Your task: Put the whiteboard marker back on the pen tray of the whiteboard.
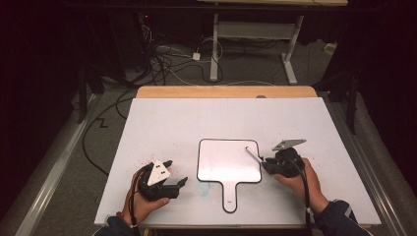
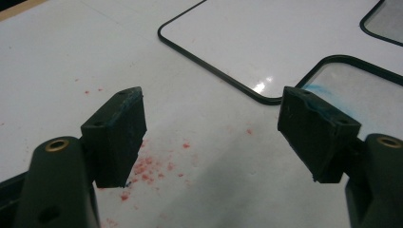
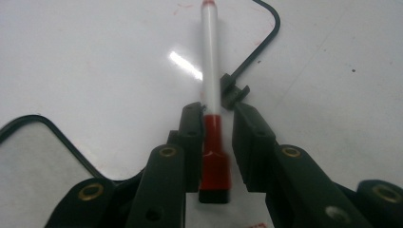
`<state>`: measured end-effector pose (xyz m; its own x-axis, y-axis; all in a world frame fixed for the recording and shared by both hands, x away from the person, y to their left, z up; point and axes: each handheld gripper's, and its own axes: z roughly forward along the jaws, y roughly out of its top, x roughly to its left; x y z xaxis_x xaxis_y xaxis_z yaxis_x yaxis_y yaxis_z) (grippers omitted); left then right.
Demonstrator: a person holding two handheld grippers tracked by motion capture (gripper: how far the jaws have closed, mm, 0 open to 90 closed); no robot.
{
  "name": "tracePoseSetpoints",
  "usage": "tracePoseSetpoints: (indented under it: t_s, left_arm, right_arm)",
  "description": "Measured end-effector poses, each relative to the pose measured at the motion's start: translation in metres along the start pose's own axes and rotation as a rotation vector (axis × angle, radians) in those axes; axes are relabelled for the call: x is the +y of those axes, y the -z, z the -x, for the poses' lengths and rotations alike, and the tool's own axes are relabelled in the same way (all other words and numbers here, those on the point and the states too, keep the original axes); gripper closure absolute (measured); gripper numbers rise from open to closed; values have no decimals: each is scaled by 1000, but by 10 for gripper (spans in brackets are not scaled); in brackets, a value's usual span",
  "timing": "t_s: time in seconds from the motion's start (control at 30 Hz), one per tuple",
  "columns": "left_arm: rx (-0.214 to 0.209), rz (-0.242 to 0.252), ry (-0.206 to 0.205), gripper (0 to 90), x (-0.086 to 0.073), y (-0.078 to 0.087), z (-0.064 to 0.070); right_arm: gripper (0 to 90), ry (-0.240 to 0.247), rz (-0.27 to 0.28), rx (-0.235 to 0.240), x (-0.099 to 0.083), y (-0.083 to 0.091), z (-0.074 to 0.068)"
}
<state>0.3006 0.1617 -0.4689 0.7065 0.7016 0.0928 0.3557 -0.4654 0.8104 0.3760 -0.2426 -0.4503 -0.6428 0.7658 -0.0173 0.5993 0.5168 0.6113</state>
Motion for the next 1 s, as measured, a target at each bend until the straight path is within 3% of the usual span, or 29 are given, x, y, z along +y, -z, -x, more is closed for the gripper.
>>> tracePoseSetpoints:
  t_s: [0.07, 0.13, 0.23, 0.3, 0.5, 0.67, 1.0]
  left_arm:
    - [-1, -2, -4, 238, 0, 0, 1]
    - [-1, -1, -4, 239, 1, 0, 1]
    - [-5, -6, -4, 239, 2, -3, 1]
    - [-14, -9, 1, 239, 3, -5, 1]
    - [-24, -12, -3, 239, 4, -6, 3]
    - [-28, -13, 4, 239, 4, -7, 3]
    - [-30, -16, -5, 237, 4, -7, 4]
  right_arm:
    - [657, 16, -9, -30, 0, -3, -2]
    - [666, 35, 2, -49, 0, -4, -5]
    - [591, 88, 46, -72, 5, -4, -7]
    - [564, 101, 47, -98, 10, -9, -6]
    - [544, 80, 51, -87, 19, -26, 2]
    - [528, 27, 59, -92, 22, -29, 10]
    - [511, 11, 72, -83, 21, -30, 13]
